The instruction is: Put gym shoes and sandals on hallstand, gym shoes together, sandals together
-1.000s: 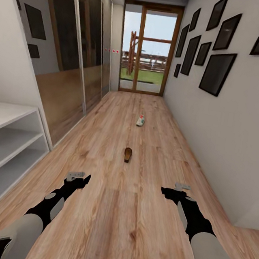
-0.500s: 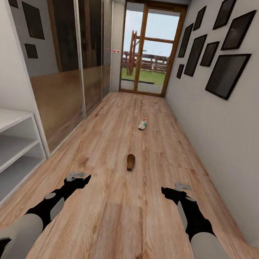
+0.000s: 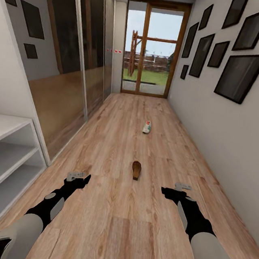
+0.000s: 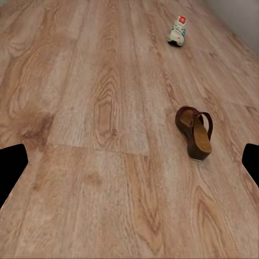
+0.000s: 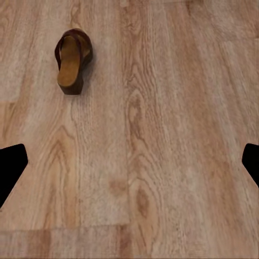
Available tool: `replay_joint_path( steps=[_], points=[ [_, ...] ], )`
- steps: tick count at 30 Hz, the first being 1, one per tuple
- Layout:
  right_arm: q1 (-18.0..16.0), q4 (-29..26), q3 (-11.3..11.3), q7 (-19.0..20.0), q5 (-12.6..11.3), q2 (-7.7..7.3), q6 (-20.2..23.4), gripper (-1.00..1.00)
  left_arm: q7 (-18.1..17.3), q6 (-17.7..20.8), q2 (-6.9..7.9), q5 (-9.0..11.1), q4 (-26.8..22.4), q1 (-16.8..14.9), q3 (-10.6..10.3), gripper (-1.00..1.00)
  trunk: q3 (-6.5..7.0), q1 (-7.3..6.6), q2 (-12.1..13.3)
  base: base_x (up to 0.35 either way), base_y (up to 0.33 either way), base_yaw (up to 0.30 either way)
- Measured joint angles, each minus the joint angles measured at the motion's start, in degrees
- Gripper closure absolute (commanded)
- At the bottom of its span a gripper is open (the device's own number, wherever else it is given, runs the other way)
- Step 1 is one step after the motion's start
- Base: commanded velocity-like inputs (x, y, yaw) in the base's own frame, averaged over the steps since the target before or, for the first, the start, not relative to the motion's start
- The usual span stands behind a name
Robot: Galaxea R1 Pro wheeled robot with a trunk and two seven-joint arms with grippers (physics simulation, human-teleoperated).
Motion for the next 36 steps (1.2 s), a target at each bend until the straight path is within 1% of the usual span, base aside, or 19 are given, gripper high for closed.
replay_joint_path(
  steps=[19, 36],
  points=[
    [0.0, 0.1, 0.0, 0.0, 0.0, 0.0, 0.0, -1.0, 0.0, 0.0, 0.0, 0.0, 0.0, 0.0, 0.0, -1.0, 0.0, 0.0, 0.0, 0.283, 0.198, 0.0],
    [0.0, 0.1, -0.1, 0.0, -0.1, -0.33, 0.0, -1.0, 0.0, 0.0, -0.04, 0.0, 0.0, 0.0, -0.1, -1.0, 0.0, 0.0, 0.0, 0.294, 0.173, 0.0]
  ],
)
